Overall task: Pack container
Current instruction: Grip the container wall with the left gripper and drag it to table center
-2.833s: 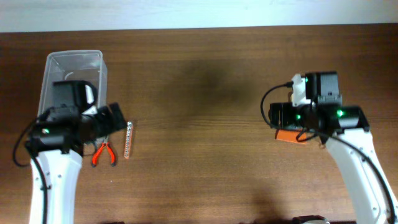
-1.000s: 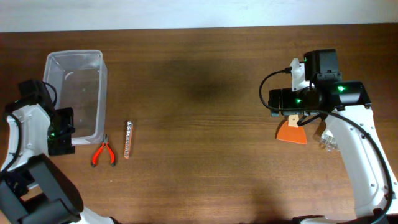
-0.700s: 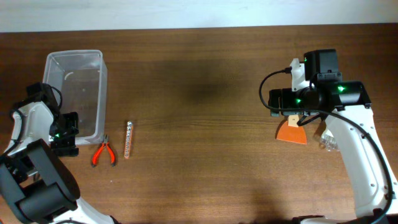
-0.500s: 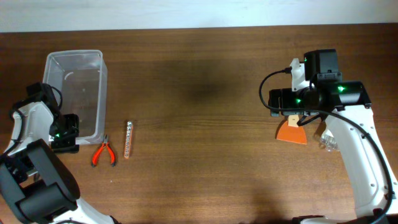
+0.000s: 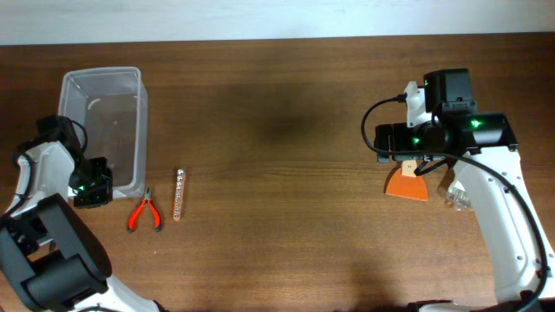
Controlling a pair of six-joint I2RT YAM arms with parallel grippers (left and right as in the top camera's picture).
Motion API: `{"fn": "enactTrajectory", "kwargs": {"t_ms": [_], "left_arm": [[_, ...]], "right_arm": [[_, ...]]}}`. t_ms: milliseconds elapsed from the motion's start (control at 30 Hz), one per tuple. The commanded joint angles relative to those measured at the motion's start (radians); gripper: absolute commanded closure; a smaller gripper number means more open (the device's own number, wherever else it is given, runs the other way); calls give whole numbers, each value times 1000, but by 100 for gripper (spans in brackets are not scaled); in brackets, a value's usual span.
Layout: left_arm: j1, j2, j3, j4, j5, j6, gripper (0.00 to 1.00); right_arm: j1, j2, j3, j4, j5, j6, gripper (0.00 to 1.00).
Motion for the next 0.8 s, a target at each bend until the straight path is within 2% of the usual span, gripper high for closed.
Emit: {"fn": "enactTrajectory", "kwargs": {"t_ms": [0, 133, 167, 200, 467, 767], "left_arm": [[5, 2, -7, -2, 27, -3, 84], [5, 2, -7, 1, 86, -3, 86], [5, 2, -7, 1, 94, -3, 89], [5, 2, -7, 1, 105, -3, 98], [5, 1, -7, 1, 161, 0, 98], [-4, -49, 101, 11, 157, 227, 98]], "right_arm": [[11, 4, 23, -3, 13, -6, 1], [11, 4, 23, -3, 13, -7, 1], [11, 4, 23, -3, 13, -7, 1], [11, 4, 23, -3, 13, -7, 1], [11, 4, 23, -3, 13, -7, 1], [10, 1, 23, -3, 50, -6, 1]]}}
